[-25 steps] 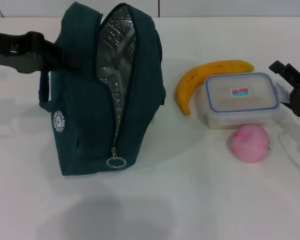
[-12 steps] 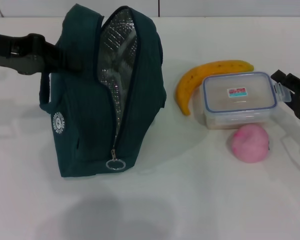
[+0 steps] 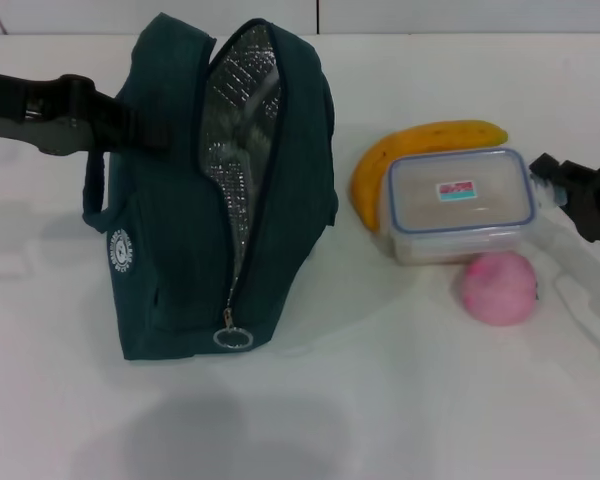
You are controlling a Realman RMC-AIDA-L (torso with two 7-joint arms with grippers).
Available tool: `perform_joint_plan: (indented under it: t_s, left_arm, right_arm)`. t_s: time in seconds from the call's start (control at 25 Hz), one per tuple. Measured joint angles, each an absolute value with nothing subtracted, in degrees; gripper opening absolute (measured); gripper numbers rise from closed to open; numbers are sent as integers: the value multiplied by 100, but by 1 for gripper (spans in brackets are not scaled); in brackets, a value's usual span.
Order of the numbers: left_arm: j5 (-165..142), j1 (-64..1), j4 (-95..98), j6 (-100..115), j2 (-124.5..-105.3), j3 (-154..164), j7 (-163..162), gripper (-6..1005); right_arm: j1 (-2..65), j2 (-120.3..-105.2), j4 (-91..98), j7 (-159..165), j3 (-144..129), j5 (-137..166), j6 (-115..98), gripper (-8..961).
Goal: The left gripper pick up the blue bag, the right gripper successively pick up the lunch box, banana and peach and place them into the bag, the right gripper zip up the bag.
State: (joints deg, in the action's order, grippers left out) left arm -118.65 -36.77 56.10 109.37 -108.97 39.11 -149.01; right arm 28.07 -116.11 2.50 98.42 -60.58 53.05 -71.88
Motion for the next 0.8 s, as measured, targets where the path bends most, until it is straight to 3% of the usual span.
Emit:
perform_joint_plan:
  t_s: [0.24, 0.8]
  left_arm:
    - [-11865, -3683, 5607, 10942, -10898, 3921, -14891, 38]
    - [-11911, -3667, 5601, 10933, -10907, 3987, -14888, 38]
  right_arm:
    - [2837, -11619, 380, 9713, -6244, 5309, -7250, 96]
    - [2731, -11620, 359, 9542, -6170, 4935, -8121, 104]
